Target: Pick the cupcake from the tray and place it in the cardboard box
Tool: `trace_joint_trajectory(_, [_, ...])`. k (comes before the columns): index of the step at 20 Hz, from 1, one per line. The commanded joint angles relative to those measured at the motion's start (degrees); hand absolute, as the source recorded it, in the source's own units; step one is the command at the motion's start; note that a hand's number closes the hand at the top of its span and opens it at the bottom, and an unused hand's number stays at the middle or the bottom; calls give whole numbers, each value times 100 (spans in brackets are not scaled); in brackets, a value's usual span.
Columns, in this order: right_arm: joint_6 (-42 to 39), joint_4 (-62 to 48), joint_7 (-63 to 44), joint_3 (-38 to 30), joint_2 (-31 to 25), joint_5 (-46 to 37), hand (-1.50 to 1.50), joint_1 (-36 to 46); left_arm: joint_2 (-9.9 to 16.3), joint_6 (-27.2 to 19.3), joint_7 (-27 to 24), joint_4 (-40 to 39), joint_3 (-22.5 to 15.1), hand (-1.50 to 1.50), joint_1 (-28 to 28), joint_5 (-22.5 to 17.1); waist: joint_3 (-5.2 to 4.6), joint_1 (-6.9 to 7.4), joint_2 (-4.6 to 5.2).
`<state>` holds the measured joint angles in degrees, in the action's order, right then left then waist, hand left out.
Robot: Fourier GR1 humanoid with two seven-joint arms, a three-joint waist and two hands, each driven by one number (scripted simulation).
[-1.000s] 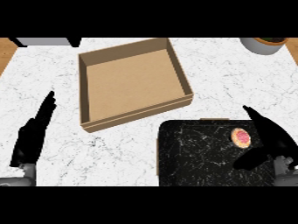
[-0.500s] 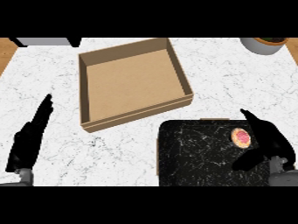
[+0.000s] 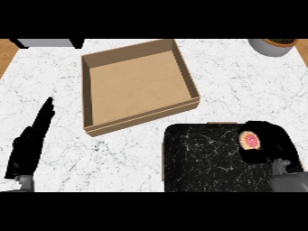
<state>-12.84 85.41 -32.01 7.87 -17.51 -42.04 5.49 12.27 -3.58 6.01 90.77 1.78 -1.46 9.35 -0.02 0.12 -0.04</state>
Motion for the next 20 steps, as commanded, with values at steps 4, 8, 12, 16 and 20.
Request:
trace_joint_trajectory(4, [654, -165, 173, 20, -6, -816, 150, 293, -97, -43, 94, -114, 30, 0, 276, 140, 2, -7, 3])
trace_joint_trajectory(8, [129, -594, 1389, 338, -456, -669, 150, 1426, -159, 137, -111, -127, -213, 0, 246, 127, 18, 424, 96])
trace_joint_trajectory(12, [-272, -424, 2752, 1019, -814, -715, 150, 2055, -202, 260, -182, -113, -404, 0, 512, 143, 39, 1196, 343])
trace_joint_trajectory(16, [-323, -827, 4055, 1080, -1140, -571, 150, 2777, -234, 326, -169, -188, -505, 0, 684, 167, 44, 1202, 410])
trace_joint_trajectory(20, [-233, -1425, 5229, 783, -1486, -320, 150, 3448, -248, 284, -78, -135, -504, 0, 845, 201, 50, 1128, 384])
